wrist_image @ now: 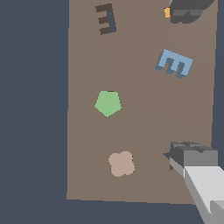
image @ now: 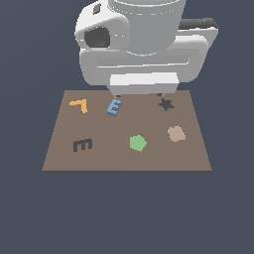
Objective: Insert a designated object into the corresponding slot on a board.
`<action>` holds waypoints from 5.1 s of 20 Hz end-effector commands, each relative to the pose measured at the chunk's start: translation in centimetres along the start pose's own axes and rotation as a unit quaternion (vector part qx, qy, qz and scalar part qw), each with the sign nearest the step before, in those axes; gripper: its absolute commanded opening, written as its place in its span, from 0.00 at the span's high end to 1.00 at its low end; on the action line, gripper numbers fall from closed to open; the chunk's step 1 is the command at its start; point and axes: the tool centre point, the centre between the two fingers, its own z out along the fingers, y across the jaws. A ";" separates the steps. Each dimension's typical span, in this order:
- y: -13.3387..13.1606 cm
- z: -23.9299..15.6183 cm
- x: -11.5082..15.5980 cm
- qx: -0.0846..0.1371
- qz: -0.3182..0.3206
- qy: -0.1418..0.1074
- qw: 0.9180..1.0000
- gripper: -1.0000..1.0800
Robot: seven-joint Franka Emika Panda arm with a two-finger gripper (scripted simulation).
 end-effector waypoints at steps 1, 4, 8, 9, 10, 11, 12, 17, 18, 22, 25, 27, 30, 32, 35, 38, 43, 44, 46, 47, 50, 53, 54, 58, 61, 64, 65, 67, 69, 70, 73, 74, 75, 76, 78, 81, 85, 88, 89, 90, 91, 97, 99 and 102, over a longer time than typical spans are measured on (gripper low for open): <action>0.0 0.0 0.0 0.000 0.000 0.000 1.000 0.04; 0.2 0.2 -0.1 0.000 0.003 0.000 1.000 0.04; 0.9 1.4 -0.6 -0.002 0.019 -0.001 1.000 0.04; 1.1 1.8 -0.8 -0.002 0.025 -0.001 1.000 0.04; 1.4 2.2 -1.1 -0.003 0.031 -0.001 1.000 0.04; 1.7 2.8 -1.3 -0.004 0.038 -0.002 0.999 0.04; 2.1 3.3 -1.6 -0.004 0.046 -0.002 0.999 0.04; 4.2 7.0 -3.6 -0.009 0.097 -0.004 0.995 0.04; 4.7 7.8 -4.0 -0.010 0.108 -0.005 0.994 0.04; 6.0 10.4 -5.6 -0.014 0.144 -0.007 0.989 0.04; 6.7 11.8 -6.4 -0.015 0.163 -0.007 0.986 0.04; 7.0 12.4 -6.8 -0.016 0.172 -0.008 0.985 0.04; 7.2 13.0 -7.2 -0.016 0.180 -0.008 0.984 0.04; 7.3 13.1 -7.3 -0.017 0.181 -0.008 0.983 0.04; 7.2 13.2 -7.2 -0.016 0.179 -0.009 0.984 0.04; 7.2 13.9 -7.2 -0.016 0.180 -0.009 0.984 0.04; 7.3 15.2 -7.3 -0.016 0.181 -0.008 0.983 0.04; 7.3 15.2 -7.3 -0.016 0.181 -0.008 0.983 0.04; 7.3 15.2 -7.3 -0.016 0.181 -0.008 0.983 1.00; 7.3 15.2 -7.3 -0.016 0.181 -0.008 0.983 1.00; 7.3 15.2 -7.3 -0.016 0.181 -0.008 0.983 1.00; 7.3 15.2 -7.3 -0.016 0.181 -0.008 0.983 1.00; 7.3 15.2 -7.3 -0.016 0.181 -0.008 0.983 1.00; 7.3 15.2 -7.3 -0.016 0.183 -0.009 0.983 1.00; 7.3 15.2 -7.0 -0.016 0.191 -0.008 0.981 1.00; 7.4 15.1 -6.5 -0.016 0.206 -0.008 0.978 1.00; 7.4 15.1 -6.3 -0.016 0.212 -0.008 0.977 1.00; 7.5 15.1 -5.7 -0.016 0.228 -0.008 0.974 1.00; 7.6 15.1 -5.1 -0.016 0.246 -0.007 0.969 1.00; 7.7 15.0 -4.8 -0.016 0.257 -0.007 0.966 1.00; 8.0 15.0 -3.5 -0.016 0.293 -0.007 0.956 1.00; 8.2 15.0 -3.1 -0.016 0.307 -0.006 0.952 1.00; 8.3 14.9 -2.6 -0.017 0.321 -0.006 0.947 1.00; 8.6 14.9 -2.1 -0.017 0.337 -0.006 0.941 1.00; 9.1 14.8 -1.0 -0.017 0.370 -0.005 0.929 1.00; 10.1 14.7 0.7 -0.017 0.424 -0.004 0.905 1.00; 11.8 14.6 2.7 -0.017 0.491 -0.003 0.871 1.00; 13.0 14.5 3.7 -0.018 0.532 -0.002 0.846 1.00; 13.4 14.4 4.0 -0.018 0.544 -0.002 0.839 1.00; 13.8 14.4 4.3 -0.018 0.555 -0.002 0.831 1.00; 14.2 14.4 4.6 -0.018 0.566 -0.001 0.824 1.00; 15.9 14.2 5.5 -0.018 0.613 0.000 0.790 1.00; 16.3 14.2 5.7 -0.018 0.623 0.000 0.782 1.00; 16.7 14.2 5.8 -0.018 0.632 0.000 0.775 1.00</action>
